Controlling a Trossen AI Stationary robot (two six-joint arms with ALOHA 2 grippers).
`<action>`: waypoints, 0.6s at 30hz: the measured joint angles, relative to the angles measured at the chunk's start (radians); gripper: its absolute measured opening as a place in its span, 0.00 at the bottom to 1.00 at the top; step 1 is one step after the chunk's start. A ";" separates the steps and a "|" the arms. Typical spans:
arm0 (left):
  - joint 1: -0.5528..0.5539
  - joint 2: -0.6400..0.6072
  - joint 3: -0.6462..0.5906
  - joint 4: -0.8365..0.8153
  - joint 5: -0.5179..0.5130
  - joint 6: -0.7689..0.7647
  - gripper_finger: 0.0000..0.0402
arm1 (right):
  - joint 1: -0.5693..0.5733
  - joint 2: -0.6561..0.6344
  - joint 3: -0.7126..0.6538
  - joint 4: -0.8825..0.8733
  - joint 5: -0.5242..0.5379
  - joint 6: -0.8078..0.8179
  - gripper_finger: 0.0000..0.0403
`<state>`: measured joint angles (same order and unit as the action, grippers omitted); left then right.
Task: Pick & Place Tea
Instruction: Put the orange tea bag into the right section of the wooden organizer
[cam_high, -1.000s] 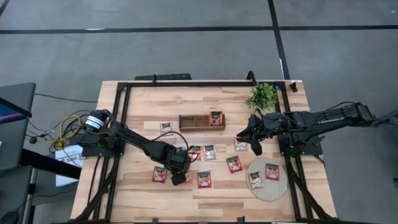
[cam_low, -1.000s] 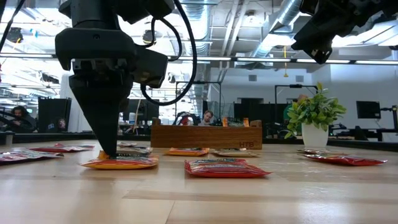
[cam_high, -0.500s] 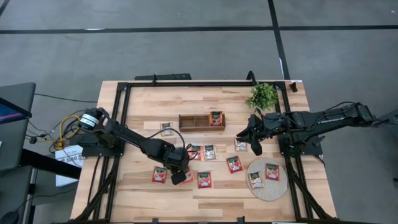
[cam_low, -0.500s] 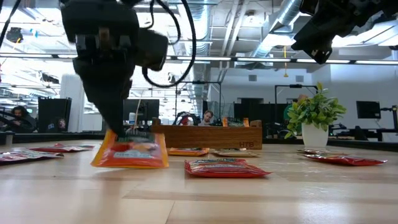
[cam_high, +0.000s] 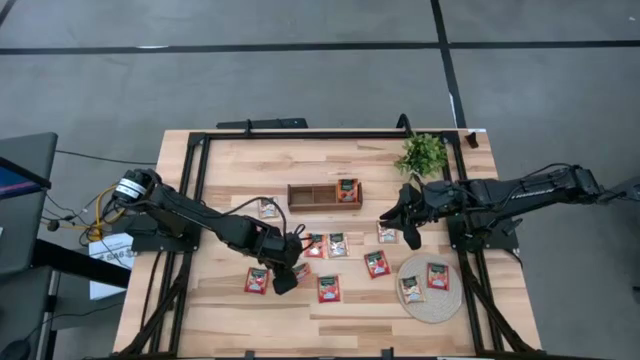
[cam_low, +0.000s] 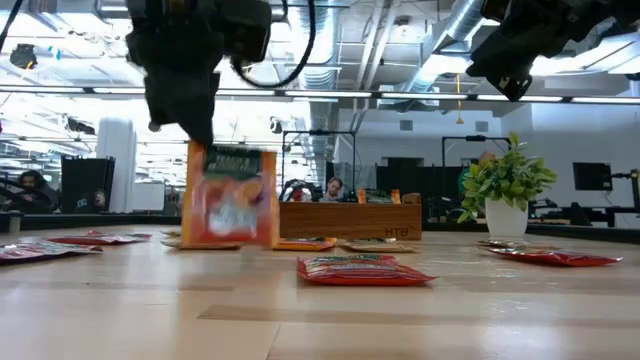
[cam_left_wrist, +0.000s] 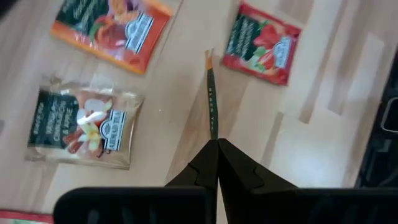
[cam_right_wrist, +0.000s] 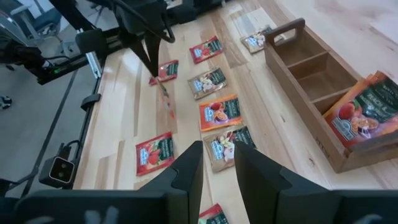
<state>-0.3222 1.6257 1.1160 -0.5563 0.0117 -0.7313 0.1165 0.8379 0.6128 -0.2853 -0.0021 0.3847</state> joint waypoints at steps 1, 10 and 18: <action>0.000 0.000 0.016 -0.011 -0.005 0.012 0.00 | 0.000 0.001 0.000 0.013 0.000 0.000 0.21; 0.006 0.000 0.182 -0.105 -0.124 0.111 0.00 | 0.002 0.124 0.000 0.175 -0.103 -0.076 0.21; 0.043 0.000 0.293 -0.134 -0.174 0.167 0.00 | 0.001 0.252 0.000 0.326 -0.187 -0.105 0.28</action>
<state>-0.2788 1.6257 1.4088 -0.6898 -0.1618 -0.5646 0.1177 1.0900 0.6125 0.0408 -0.1886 0.2797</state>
